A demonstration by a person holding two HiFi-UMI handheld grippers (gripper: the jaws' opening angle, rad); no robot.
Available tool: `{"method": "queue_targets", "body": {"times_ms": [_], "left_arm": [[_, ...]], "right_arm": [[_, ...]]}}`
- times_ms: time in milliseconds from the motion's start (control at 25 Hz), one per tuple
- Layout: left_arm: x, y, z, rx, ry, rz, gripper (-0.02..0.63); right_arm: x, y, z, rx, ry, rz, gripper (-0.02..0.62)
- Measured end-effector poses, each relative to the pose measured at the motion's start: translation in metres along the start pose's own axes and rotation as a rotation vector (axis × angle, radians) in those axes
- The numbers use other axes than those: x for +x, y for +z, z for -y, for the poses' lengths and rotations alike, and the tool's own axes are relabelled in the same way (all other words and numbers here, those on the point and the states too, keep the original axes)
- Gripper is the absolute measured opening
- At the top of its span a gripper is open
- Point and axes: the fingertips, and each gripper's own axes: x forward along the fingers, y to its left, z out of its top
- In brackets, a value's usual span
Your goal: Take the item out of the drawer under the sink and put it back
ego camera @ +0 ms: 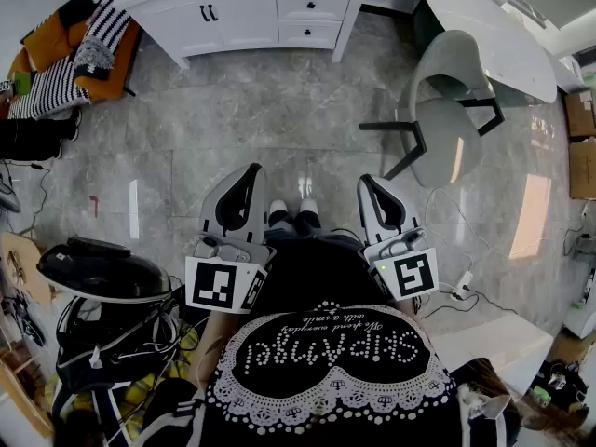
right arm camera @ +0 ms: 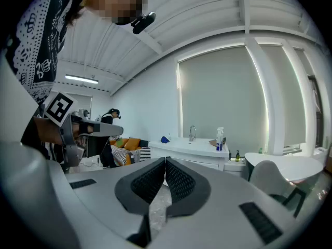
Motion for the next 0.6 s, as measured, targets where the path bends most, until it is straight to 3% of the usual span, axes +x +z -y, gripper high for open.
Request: {"method": "queue_targets", "body": {"times_ms": [320, 600], "left_arm": [[-0.003, 0.002, 0.010, -0.006, 0.024, 0.036, 0.003], [0.000, 0.010, 0.007, 0.027, 0.042, 0.045, 0.003]], "right_arm": [[-0.014, -0.003, 0.011, -0.022, -0.008, 0.013, 0.018], [-0.020, 0.010, 0.018, 0.012, 0.028, 0.109, 0.020]]}}
